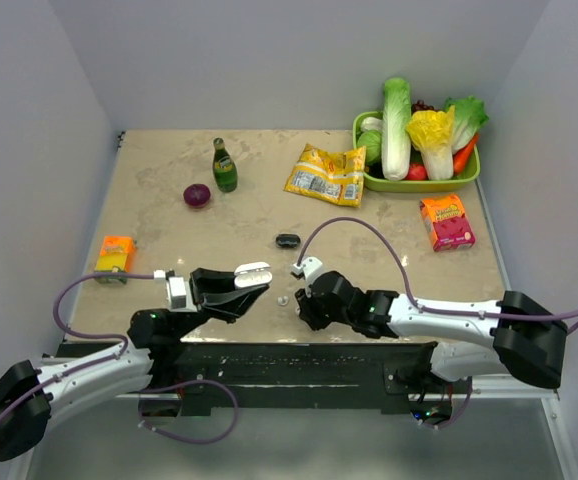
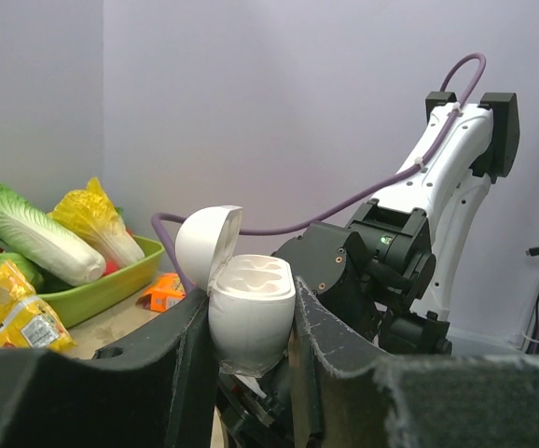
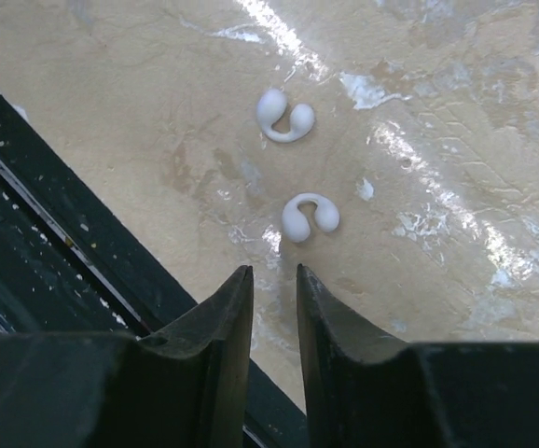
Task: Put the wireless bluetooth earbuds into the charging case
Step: Adjust the earbud at the center of the board.
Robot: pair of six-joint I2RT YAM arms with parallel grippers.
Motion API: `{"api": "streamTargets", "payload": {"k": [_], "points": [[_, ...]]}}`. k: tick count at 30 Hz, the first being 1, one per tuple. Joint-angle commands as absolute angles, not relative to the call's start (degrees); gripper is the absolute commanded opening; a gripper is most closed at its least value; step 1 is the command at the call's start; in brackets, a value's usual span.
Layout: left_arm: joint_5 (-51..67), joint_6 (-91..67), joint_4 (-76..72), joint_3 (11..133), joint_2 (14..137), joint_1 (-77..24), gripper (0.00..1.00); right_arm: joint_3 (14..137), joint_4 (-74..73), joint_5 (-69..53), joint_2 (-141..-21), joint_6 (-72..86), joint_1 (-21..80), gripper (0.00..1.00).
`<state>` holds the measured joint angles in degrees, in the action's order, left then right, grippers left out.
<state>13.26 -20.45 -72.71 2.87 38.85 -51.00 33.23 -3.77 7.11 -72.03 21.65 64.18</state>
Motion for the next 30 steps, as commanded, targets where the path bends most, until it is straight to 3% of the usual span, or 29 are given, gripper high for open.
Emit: {"api": "streamTargets", "payload": {"k": [1, 4, 8, 30], "points": [[12.2, -20.7, -76.0, -6.6, 39.4, -50.7, 0.00, 35.3, -0.4, 10.6, -71.4, 21.5, 64.4, 0.32], [12.0, -20.8, -76.2, -6.7, 39.2, -50.7, 0.00, 38.6, -0.2, 10.0, -75.6, 19.3, 64.4, 0.35], [11.8, -20.8, -75.7, -7.1, 38.3, -50.7, 0.00, 40.6, 2.9, 7.6, -80.6, 16.6, 64.4, 0.31], [12.0, -21.0, -73.3, -8.6, 33.5, -50.7, 0.00, 47.6, 4.5, 6.4, -92.6, 11.3, 64.3, 0.35]]}}
